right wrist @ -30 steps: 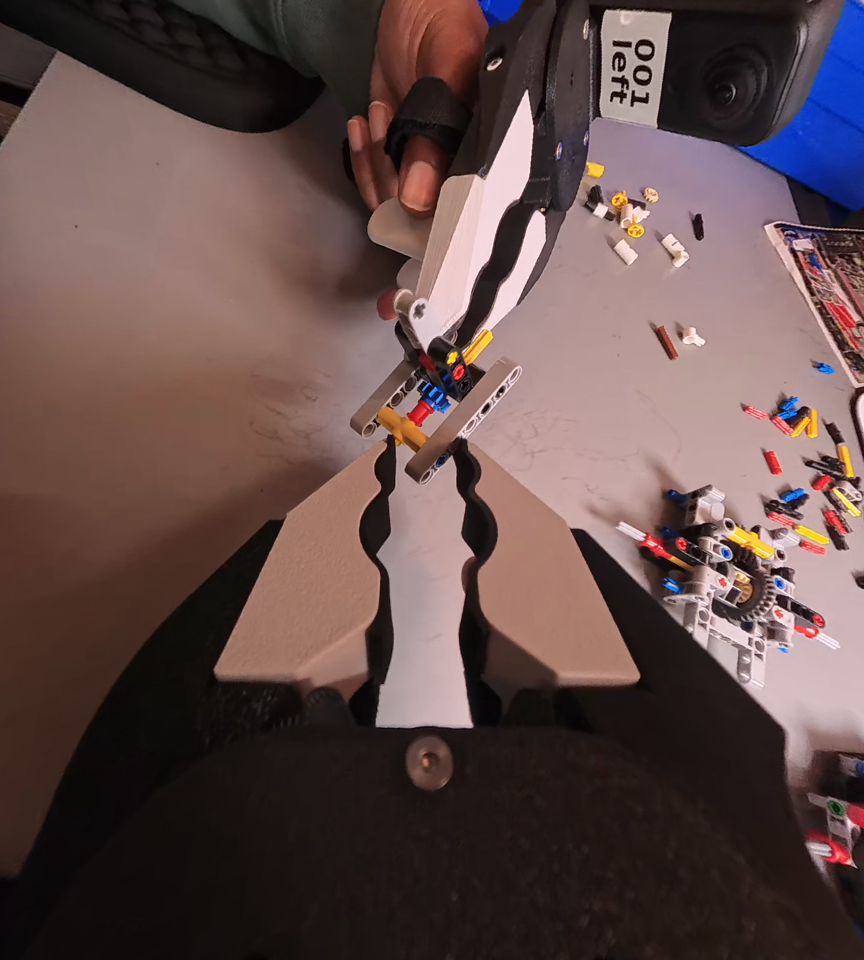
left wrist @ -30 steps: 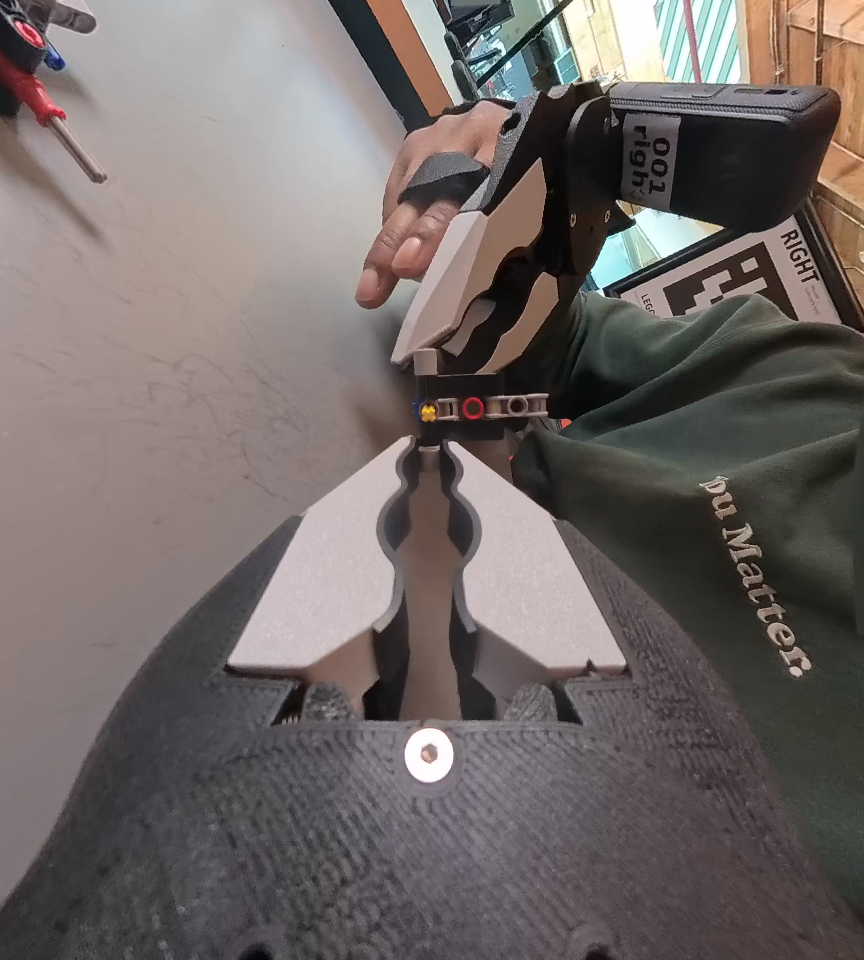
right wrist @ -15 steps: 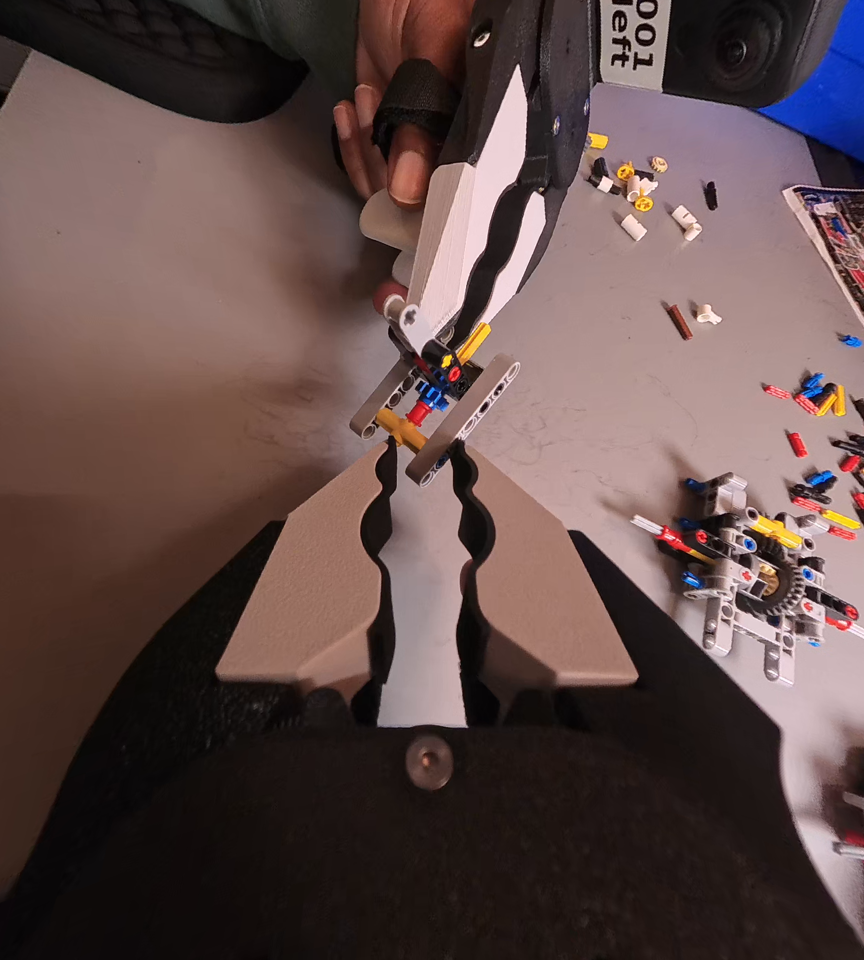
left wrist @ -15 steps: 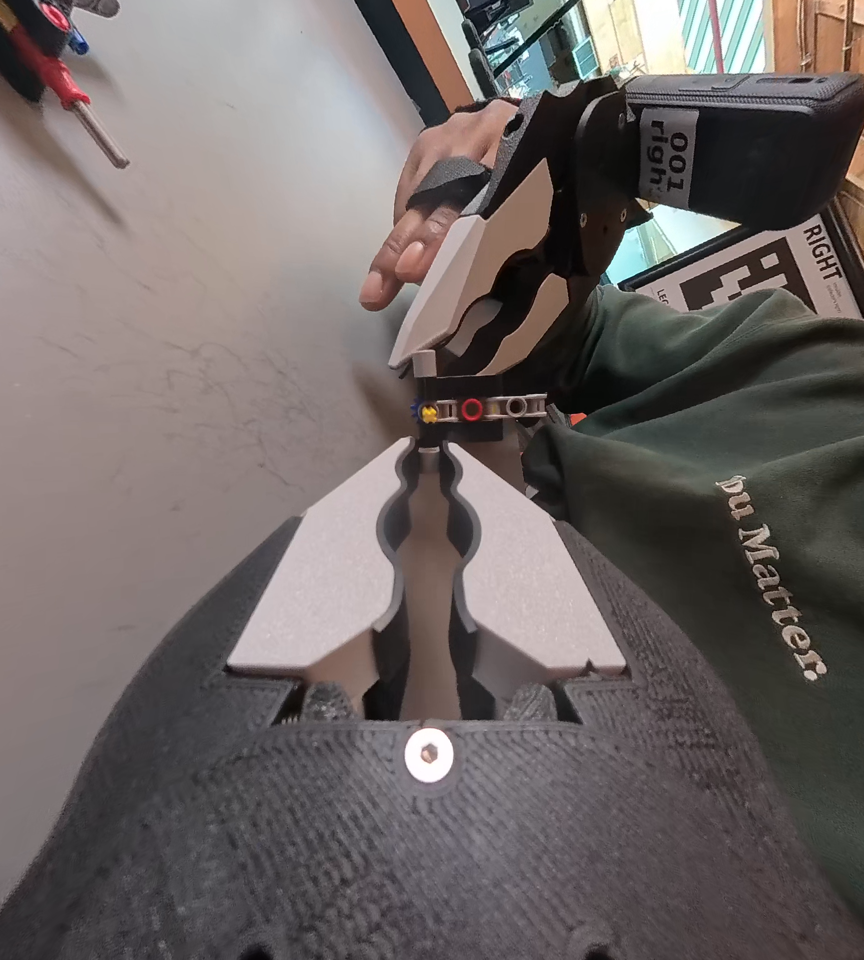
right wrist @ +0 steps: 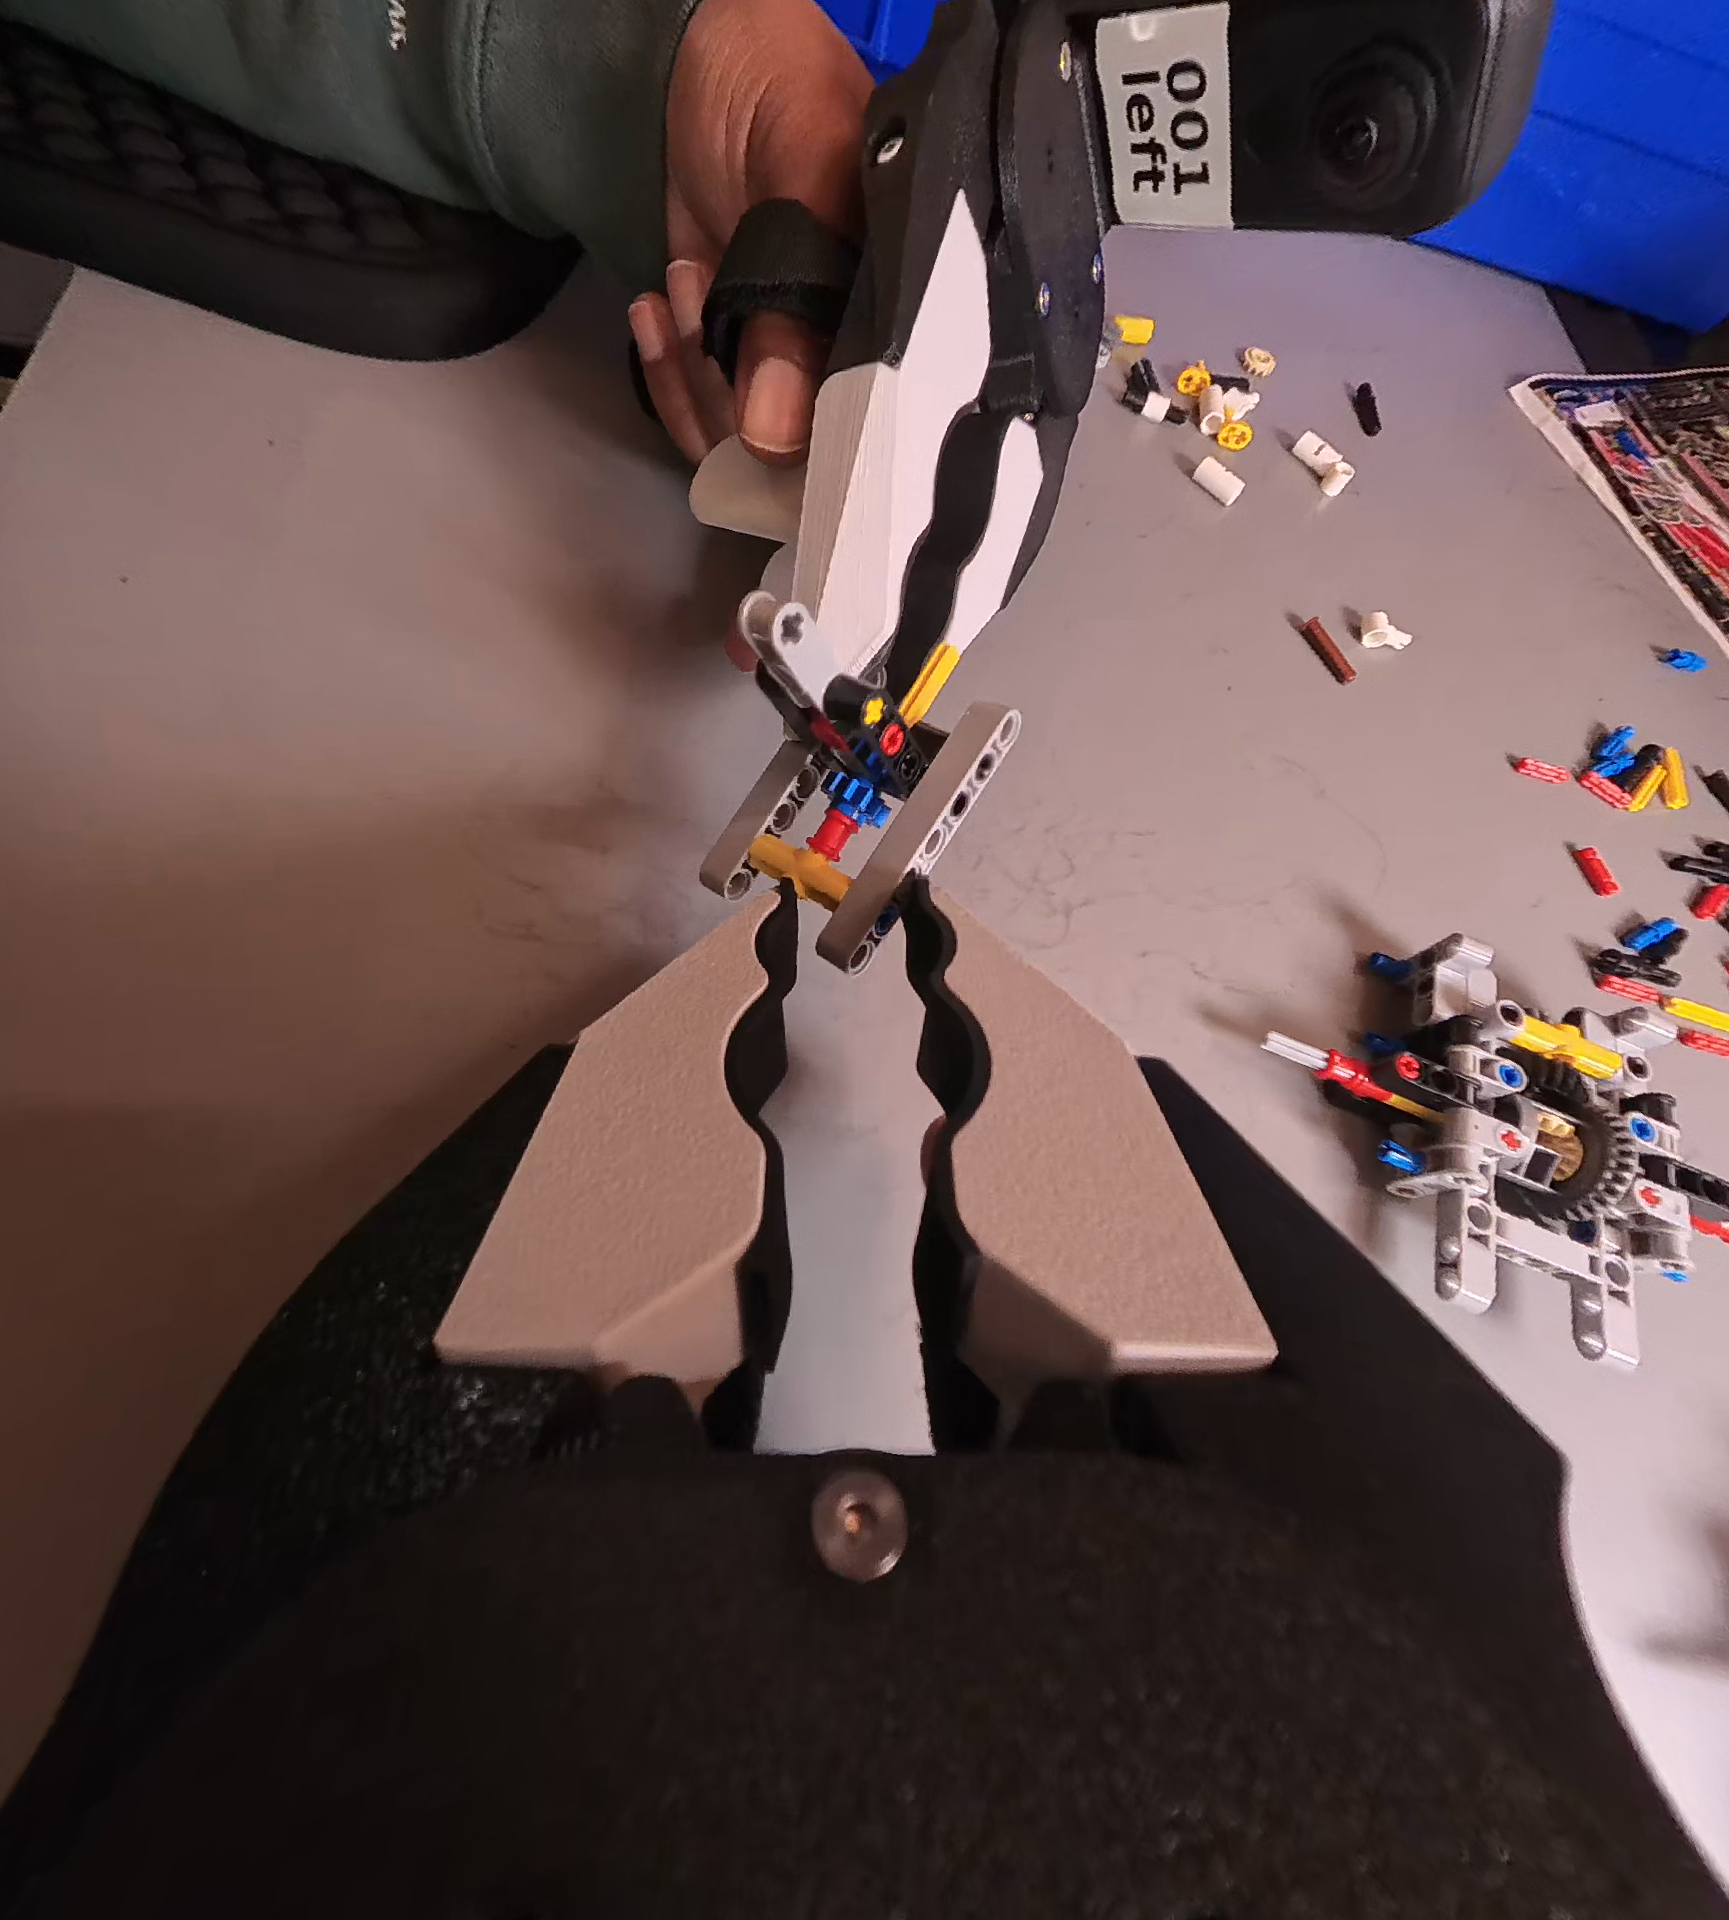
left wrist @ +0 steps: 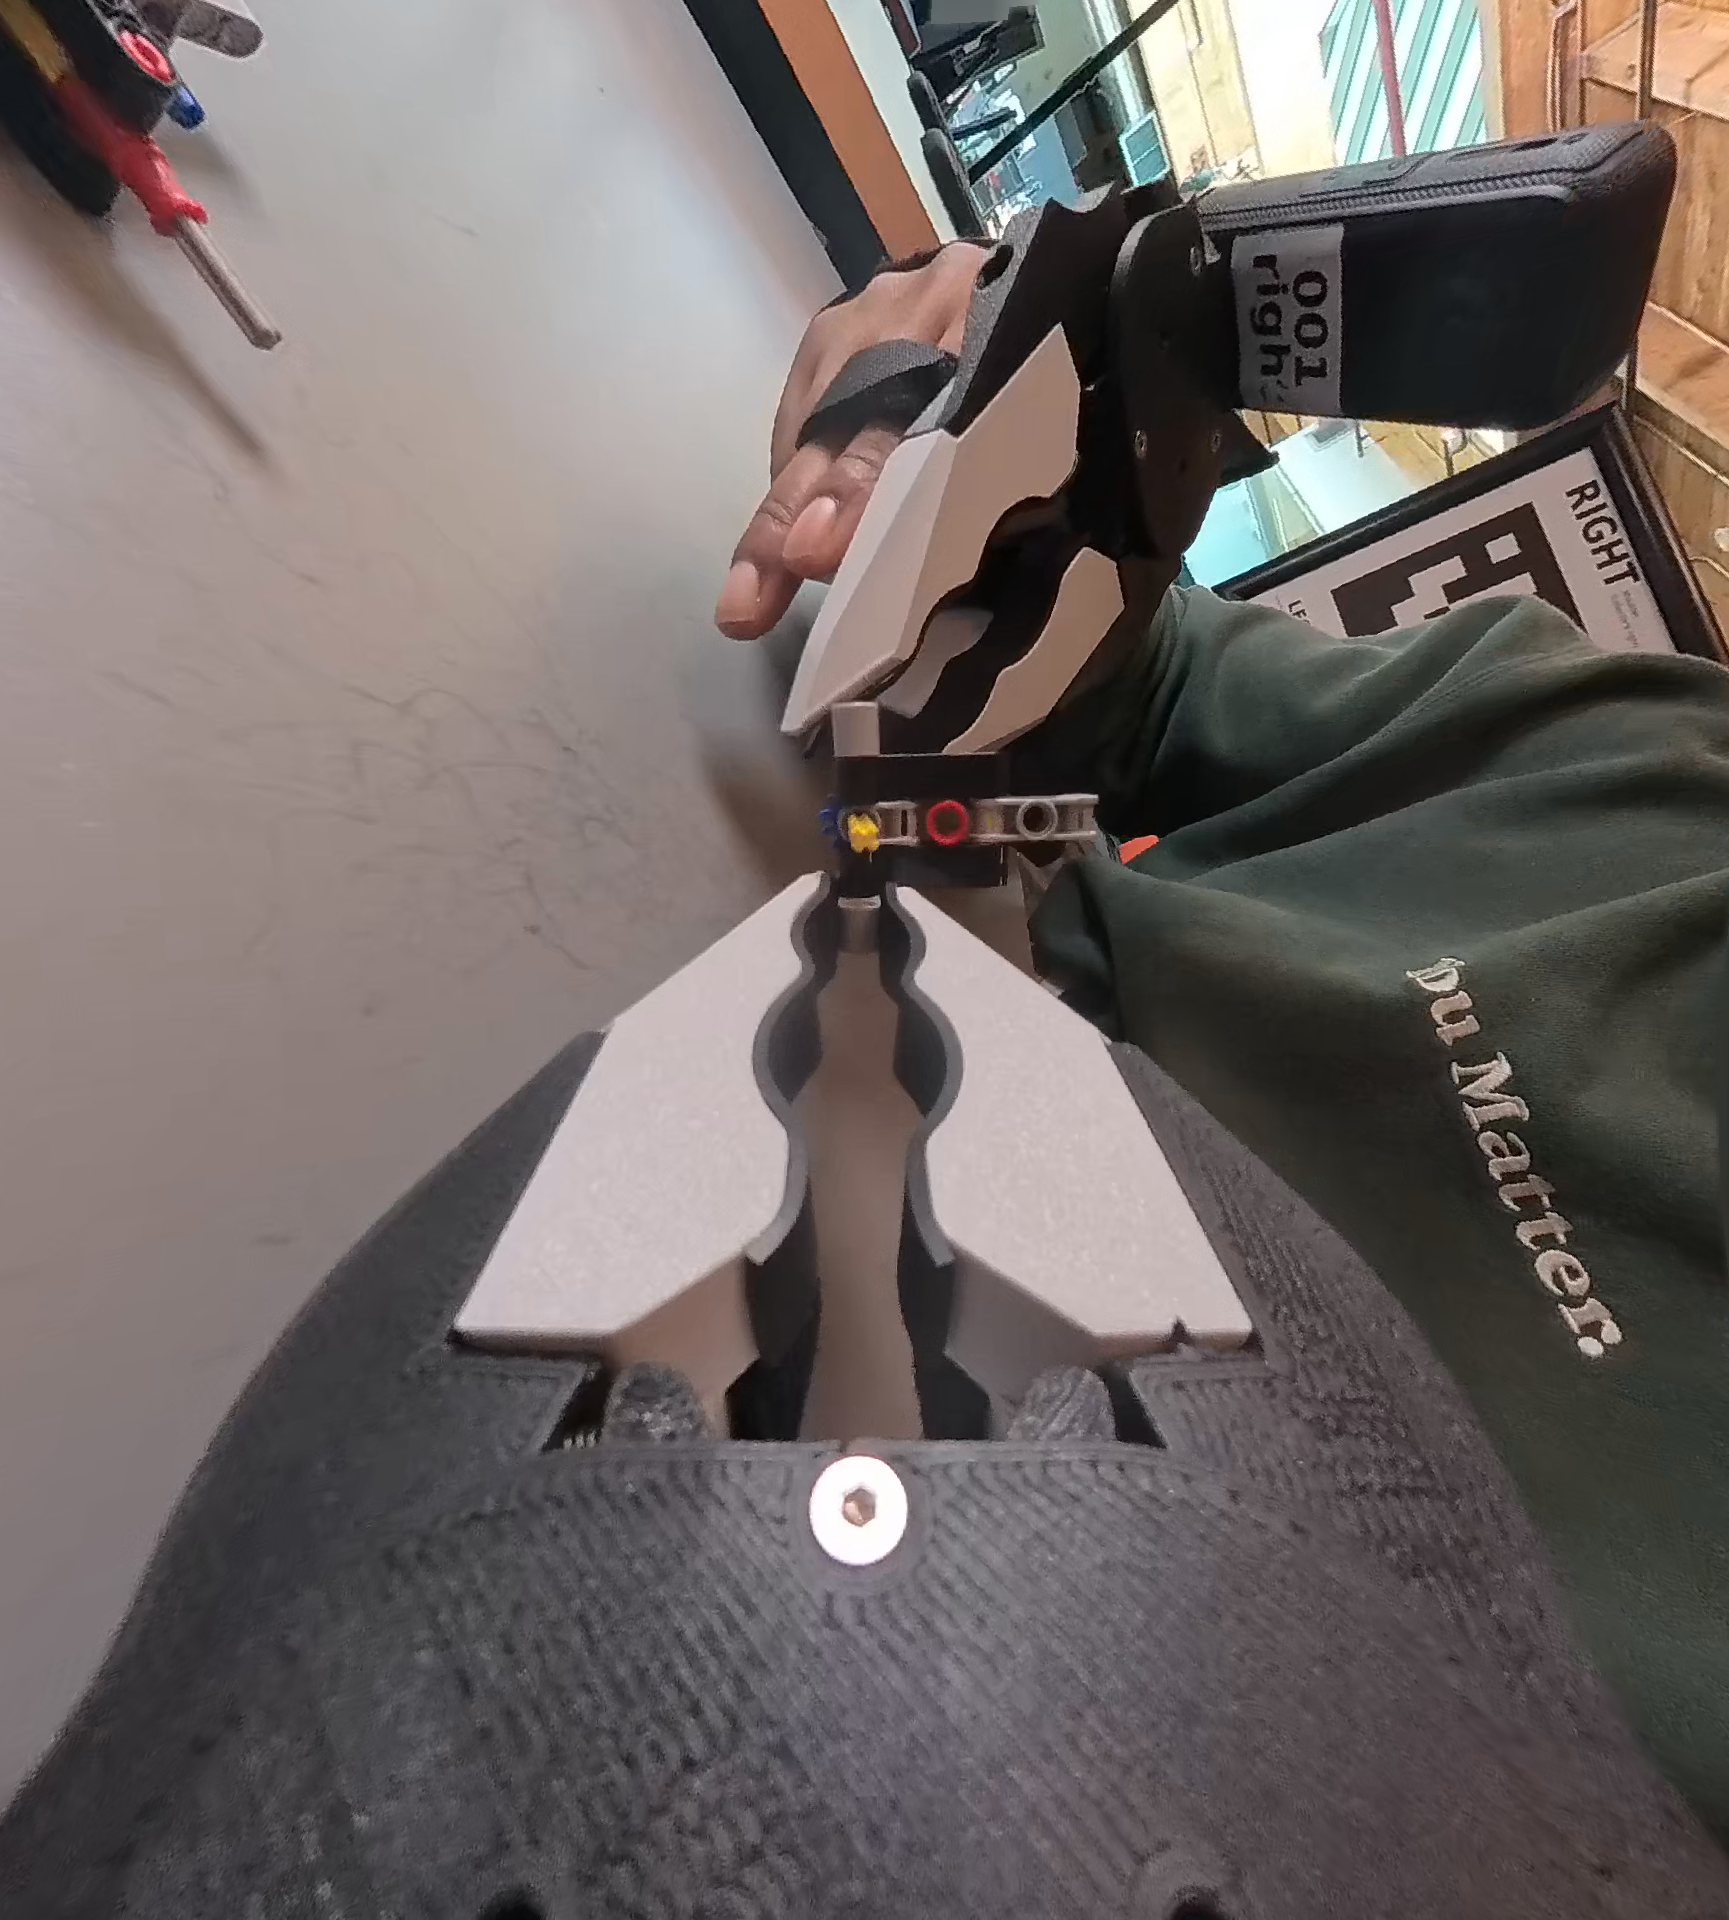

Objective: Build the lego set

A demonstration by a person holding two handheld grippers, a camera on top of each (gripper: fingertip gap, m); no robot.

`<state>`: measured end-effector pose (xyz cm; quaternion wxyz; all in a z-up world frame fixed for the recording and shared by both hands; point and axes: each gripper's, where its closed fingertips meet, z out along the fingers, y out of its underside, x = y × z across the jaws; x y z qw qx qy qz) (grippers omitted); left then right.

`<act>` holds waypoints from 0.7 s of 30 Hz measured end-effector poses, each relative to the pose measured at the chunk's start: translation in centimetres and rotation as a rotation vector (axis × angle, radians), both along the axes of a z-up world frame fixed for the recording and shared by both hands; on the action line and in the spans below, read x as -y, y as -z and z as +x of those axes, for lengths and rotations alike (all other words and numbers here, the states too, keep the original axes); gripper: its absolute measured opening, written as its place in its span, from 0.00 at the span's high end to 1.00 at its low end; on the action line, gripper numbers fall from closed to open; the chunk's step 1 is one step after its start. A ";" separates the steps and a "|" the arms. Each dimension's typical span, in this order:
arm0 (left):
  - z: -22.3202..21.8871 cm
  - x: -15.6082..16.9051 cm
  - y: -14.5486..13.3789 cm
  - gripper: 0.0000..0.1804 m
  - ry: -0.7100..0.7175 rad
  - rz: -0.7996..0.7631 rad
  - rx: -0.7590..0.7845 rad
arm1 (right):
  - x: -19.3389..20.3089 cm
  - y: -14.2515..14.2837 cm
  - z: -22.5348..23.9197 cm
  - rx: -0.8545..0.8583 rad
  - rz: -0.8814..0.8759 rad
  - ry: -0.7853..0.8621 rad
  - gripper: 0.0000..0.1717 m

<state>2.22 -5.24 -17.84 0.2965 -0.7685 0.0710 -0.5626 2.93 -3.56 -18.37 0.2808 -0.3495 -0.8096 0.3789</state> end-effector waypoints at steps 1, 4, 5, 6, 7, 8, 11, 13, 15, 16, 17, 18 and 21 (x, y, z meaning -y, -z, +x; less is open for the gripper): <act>-0.1 0.0 -0.2 0.97 0.001 0.005 0.007 | 0.1 -0.3 0.0 -0.014 -0.005 -0.003 0.90; -0.1 0.0 -0.9 0.97 0.008 0.018 0.029 | 0.0 -0.9 0.0 -0.043 0.008 -0.024 0.88; -0.1 0.0 -1.1 0.97 0.015 0.016 0.048 | 0.0 -1.1 0.1 -0.057 0.017 -0.033 0.88; 0.0 0.1 -1.4 0.97 0.023 0.015 0.083 | -0.1 -1.4 0.2 -0.081 0.029 -0.038 0.88; 0.0 0.2 -1.8 0.97 0.033 0.014 0.130 | -0.4 -1.9 0.2 -0.111 0.051 -0.027 0.89; 0.1 0.3 -2.4 0.97 0.043 0.020 0.179 | -0.5 -2.4 0.3 -0.138 0.060 -0.024 0.88; 0.1 0.5 -4.3 0.97 0.060 0.045 0.313 | 0.3 -4.1 0.8 -0.179 -0.033 -0.056 0.84; -0.1 0.5 -5.1 0.97 0.058 0.049 0.381 | 0.7 -5.3 1.0 -0.218 -0.090 -0.071 0.84; -0.1 0.6 -5.6 0.97 0.059 0.059 0.410 | 0.8 -6.3 1.1 -0.251 -0.130 -0.069 0.85; -0.1 0.6 -5.8 0.97 0.059 0.065 0.416 | 0.7 -6.6 1.1 -0.264 -0.133 -0.065 0.86; 0.0 0.6 -5.9 0.97 0.061 0.070 0.417 | 0.6 -6.8 1.2 -0.273 -0.135 -0.066 0.87; 0.0 0.6 -5.9 0.97 0.062 0.071 0.419 | 0.6 -7.0 1.2 -0.283 -0.143 -0.062 0.87; 0.1 0.6 -6.0 0.97 0.062 0.074 0.427 | 0.6 -7.4 1.2 -0.298 -0.162 -0.057 0.88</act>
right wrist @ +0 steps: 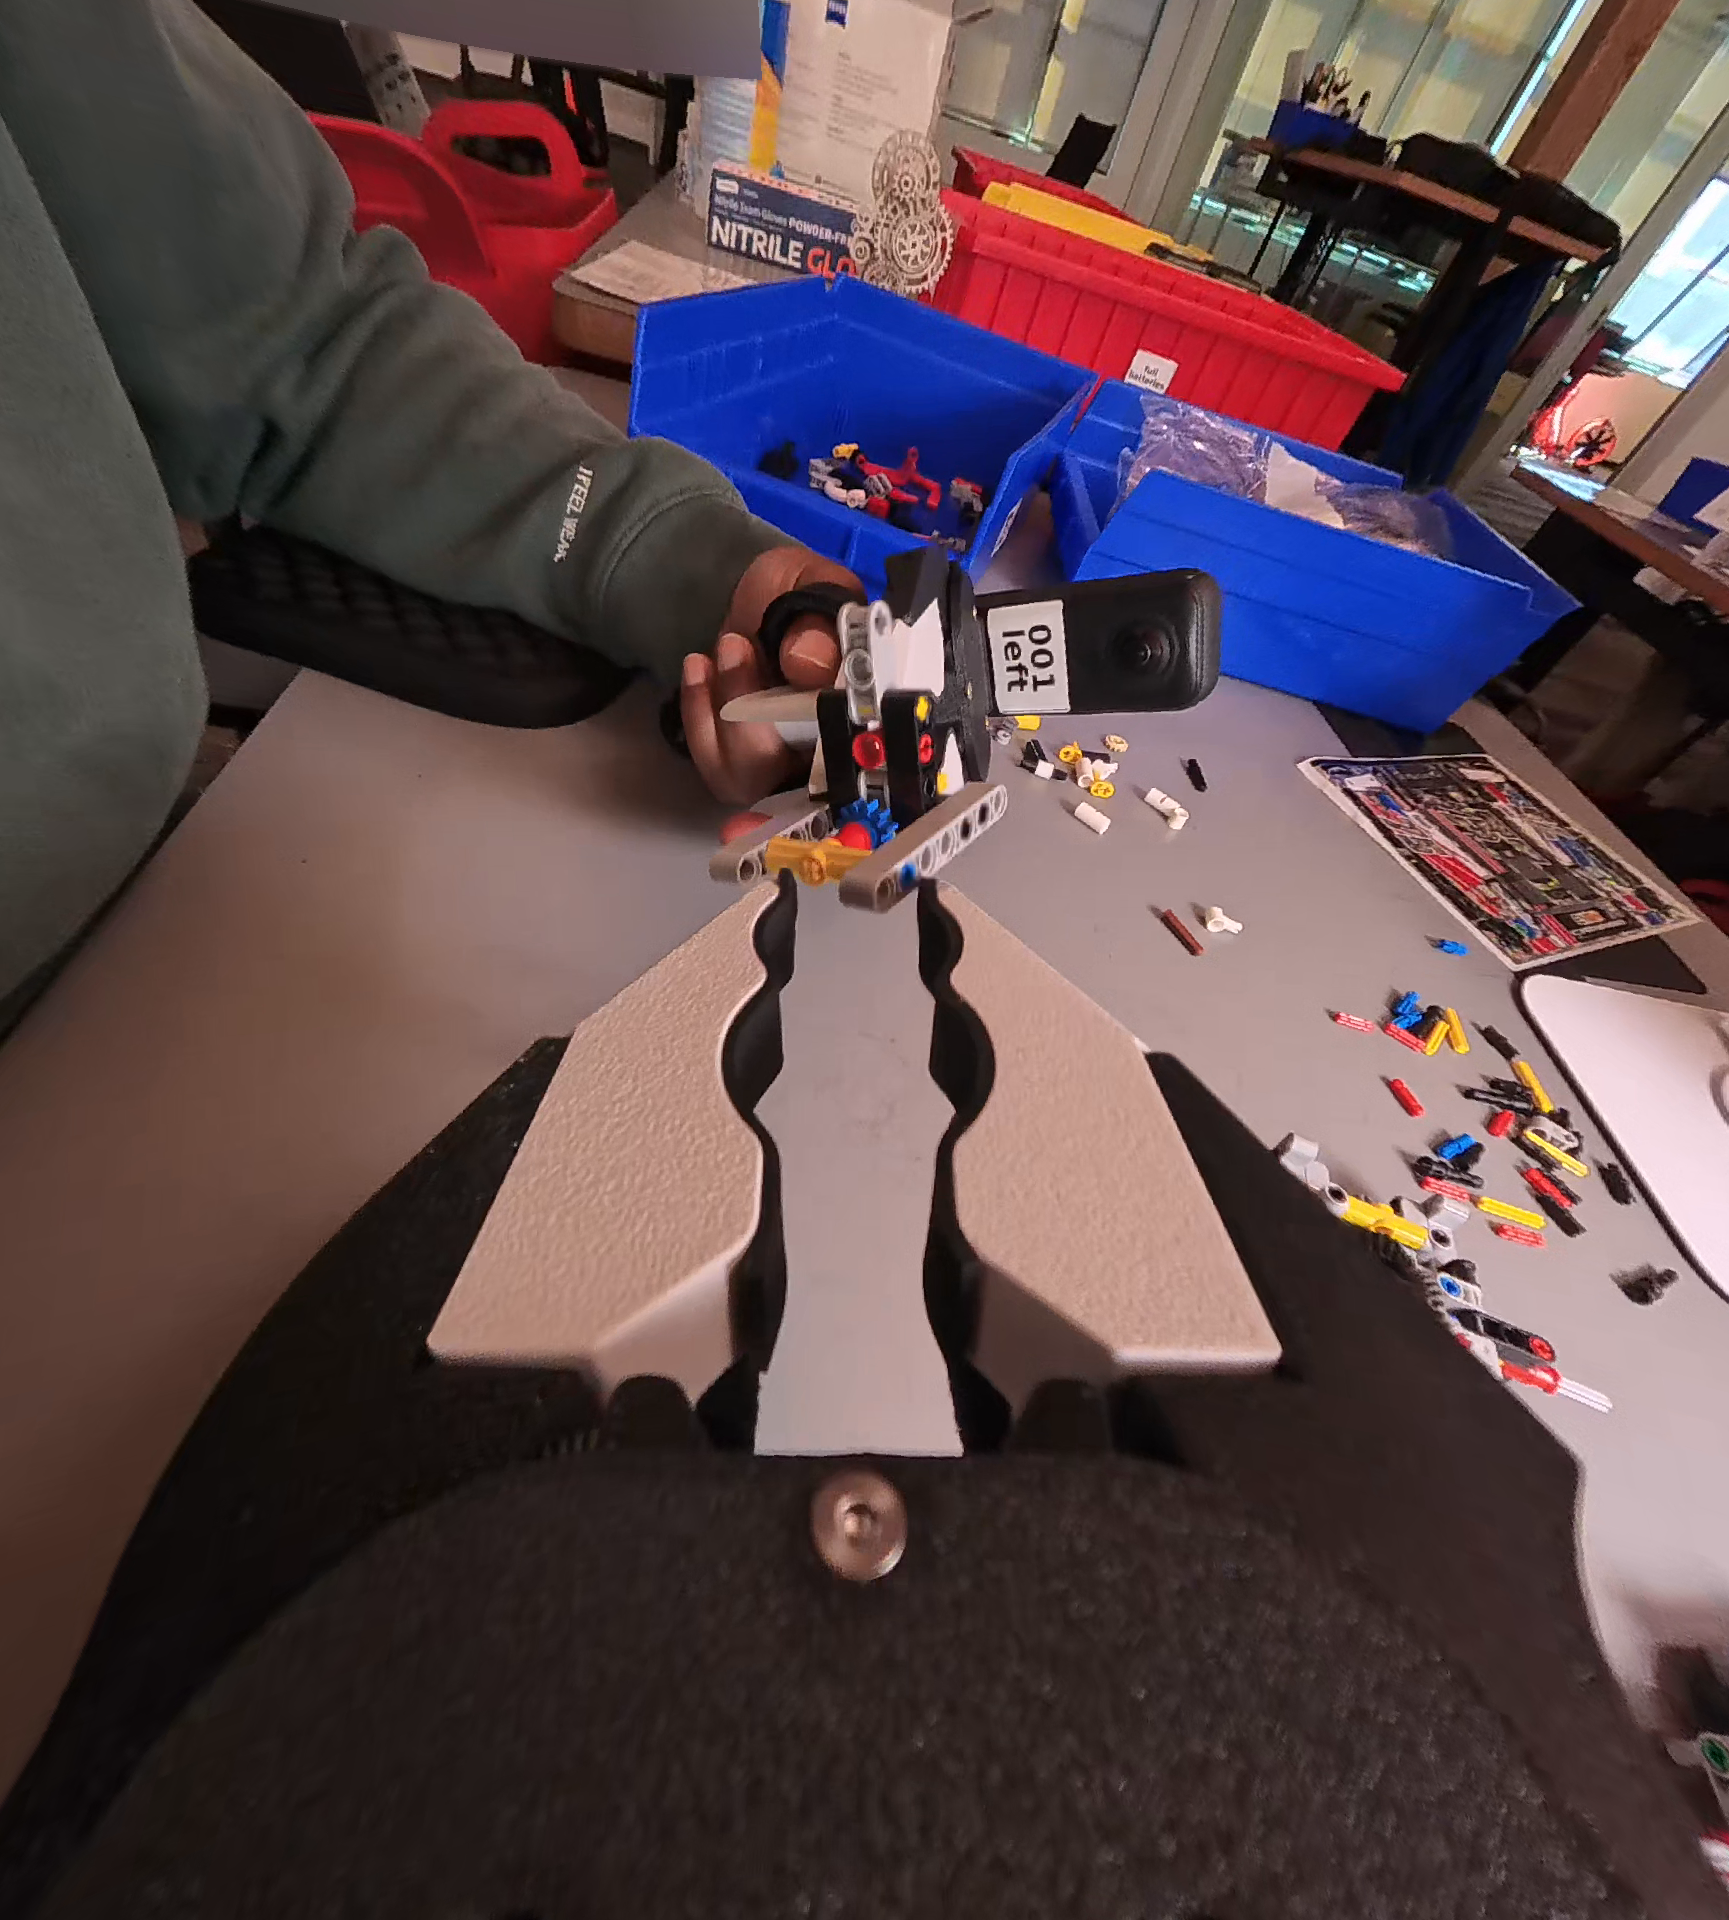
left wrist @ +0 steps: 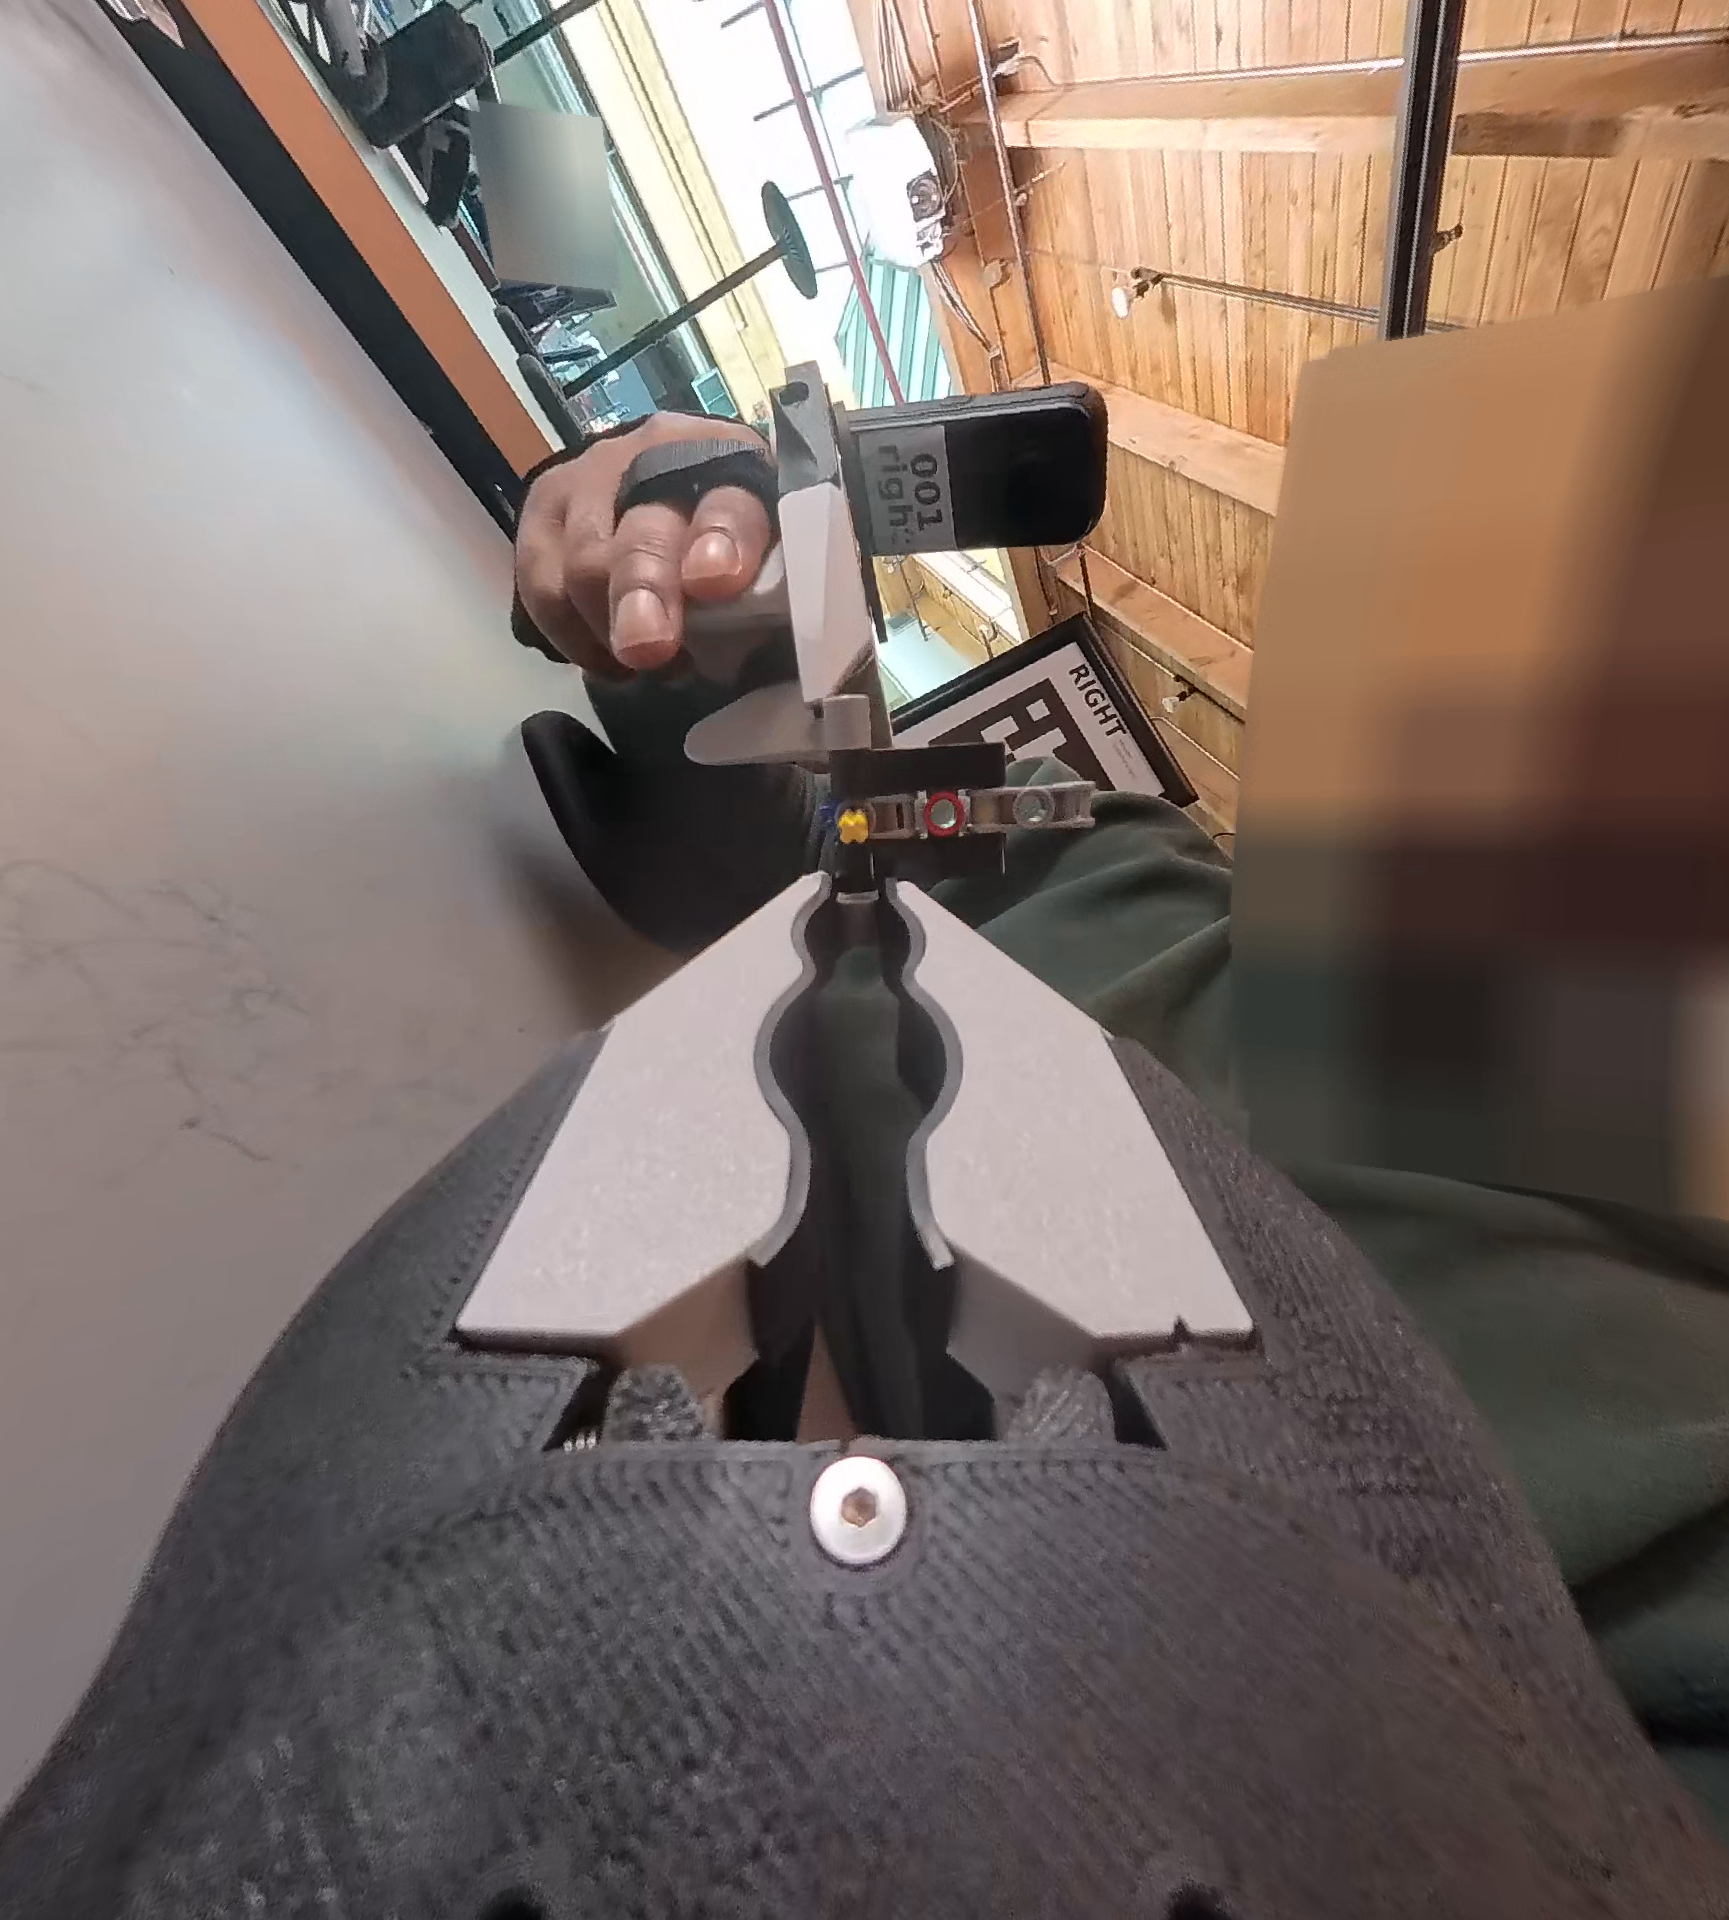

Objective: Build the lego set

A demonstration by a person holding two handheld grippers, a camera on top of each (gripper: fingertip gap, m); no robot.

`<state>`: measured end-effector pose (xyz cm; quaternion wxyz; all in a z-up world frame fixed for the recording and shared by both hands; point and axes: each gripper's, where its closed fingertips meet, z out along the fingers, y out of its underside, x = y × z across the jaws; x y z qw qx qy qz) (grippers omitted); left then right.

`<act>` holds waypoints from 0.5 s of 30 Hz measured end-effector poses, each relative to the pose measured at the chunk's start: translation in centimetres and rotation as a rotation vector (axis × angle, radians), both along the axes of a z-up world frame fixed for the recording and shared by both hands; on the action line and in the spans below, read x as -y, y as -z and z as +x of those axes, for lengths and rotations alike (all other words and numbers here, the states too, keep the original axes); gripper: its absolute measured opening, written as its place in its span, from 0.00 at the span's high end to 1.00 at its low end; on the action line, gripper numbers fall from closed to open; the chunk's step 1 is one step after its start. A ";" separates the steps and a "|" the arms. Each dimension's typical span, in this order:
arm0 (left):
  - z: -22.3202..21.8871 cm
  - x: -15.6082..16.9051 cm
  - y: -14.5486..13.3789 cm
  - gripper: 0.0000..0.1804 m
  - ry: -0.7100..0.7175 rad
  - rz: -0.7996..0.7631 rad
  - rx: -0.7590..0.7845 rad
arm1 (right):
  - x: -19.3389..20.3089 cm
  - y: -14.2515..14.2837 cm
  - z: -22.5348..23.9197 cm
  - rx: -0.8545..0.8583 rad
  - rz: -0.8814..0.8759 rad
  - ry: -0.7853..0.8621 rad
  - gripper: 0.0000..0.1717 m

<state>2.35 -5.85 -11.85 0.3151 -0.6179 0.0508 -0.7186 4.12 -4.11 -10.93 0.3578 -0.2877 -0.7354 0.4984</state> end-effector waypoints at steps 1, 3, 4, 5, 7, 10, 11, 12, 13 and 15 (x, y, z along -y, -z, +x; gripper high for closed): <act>0.1 0.0 0.1 0.97 0.000 0.000 -0.007 | 0.1 -0.1 0.0 -0.004 -0.010 -0.004 0.88; 0.1 0.0 0.1 0.97 0.004 -0.001 0.000 | 0.2 -0.3 -0.1 -0.014 -0.029 -0.002 0.88; 0.2 0.1 0.0 0.97 0.006 -0.001 0.004 | 0.1 -0.4 -0.2 -0.018 -0.032 0.002 0.89; 0.2 0.1 0.0 0.97 0.007 -0.001 0.004 | 0.1 -0.3 -0.2 -0.023 -0.027 0.008 0.91; 0.3 0.2 -0.1 0.97 0.012 0.001 0.013 | 0.2 -0.5 -0.1 -0.032 -0.036 -0.003 0.91; 0.4 0.2 -0.3 0.97 0.014 0.004 0.022 | 0.4 -0.6 0.0 -0.035 -0.050 -0.022 0.88; 0.4 0.2 -0.4 0.97 0.012 0.005 0.025 | 0.6 -0.6 0.0 -0.034 -0.054 -0.027 0.86; 0.4 0.2 -0.4 0.97 0.013 0.006 0.028 | 0.6 -0.7 0.0 -0.038 -0.059 -0.031 0.86; 0.4 0.3 -0.5 0.97 0.015 0.008 0.029 | 0.5 -0.7 0.0 -0.043 -0.060 -0.024 0.88; 0.5 0.3 -0.5 0.97 0.015 0.010 0.028 | 0.5 -0.8 0.0 -0.049 -0.058 -0.025 0.88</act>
